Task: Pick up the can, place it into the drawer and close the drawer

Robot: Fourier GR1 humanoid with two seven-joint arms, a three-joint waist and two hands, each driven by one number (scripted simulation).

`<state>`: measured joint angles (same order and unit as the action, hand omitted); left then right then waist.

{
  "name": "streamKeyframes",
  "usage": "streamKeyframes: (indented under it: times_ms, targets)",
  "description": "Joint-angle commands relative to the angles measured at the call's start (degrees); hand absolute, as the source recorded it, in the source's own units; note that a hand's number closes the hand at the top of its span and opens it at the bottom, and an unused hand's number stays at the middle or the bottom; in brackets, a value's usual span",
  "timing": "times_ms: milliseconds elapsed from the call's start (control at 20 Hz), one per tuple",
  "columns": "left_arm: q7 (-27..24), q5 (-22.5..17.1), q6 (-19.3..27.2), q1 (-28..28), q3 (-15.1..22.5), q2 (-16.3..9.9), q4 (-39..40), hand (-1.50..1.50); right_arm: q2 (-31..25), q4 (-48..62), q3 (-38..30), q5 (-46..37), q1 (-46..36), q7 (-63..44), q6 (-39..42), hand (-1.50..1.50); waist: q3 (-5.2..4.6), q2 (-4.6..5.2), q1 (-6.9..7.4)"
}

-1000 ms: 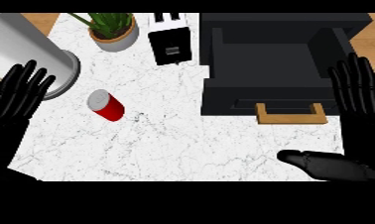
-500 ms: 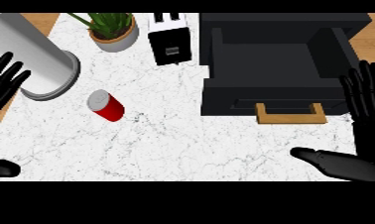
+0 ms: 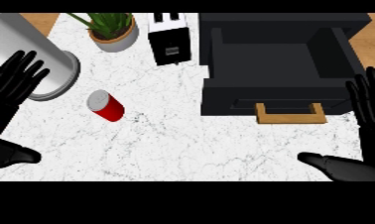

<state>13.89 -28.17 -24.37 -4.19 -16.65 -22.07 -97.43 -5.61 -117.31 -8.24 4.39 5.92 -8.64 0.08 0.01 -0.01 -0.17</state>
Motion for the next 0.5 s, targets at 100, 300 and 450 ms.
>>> streamKeyframes:
  times_ms: [100,300,450]
  targets:
    - [-2.13,5.41,-0.33,-2.59,1.69,1.95,5.76,-1.50,-0.58,-5.87,-0.48,-0.03,-0.93,-5.69,-0.70,-1.50,-0.03,0.00,-0.05]
    - [-7.82,12.31,0.73,4.84,4.80,7.21,3.46,-1.50,1.35,-5.75,0.28,-0.72,3.01,-1.99,0.33,-1.50,-0.02,-0.04,0.13]
    - [-16.05,15.46,-2.98,2.27,2.48,4.78,14.41,-1.50,1.60,-4.34,-0.77,-0.63,3.83,0.48,1.14,-1.50,-0.03,0.02,-0.04]
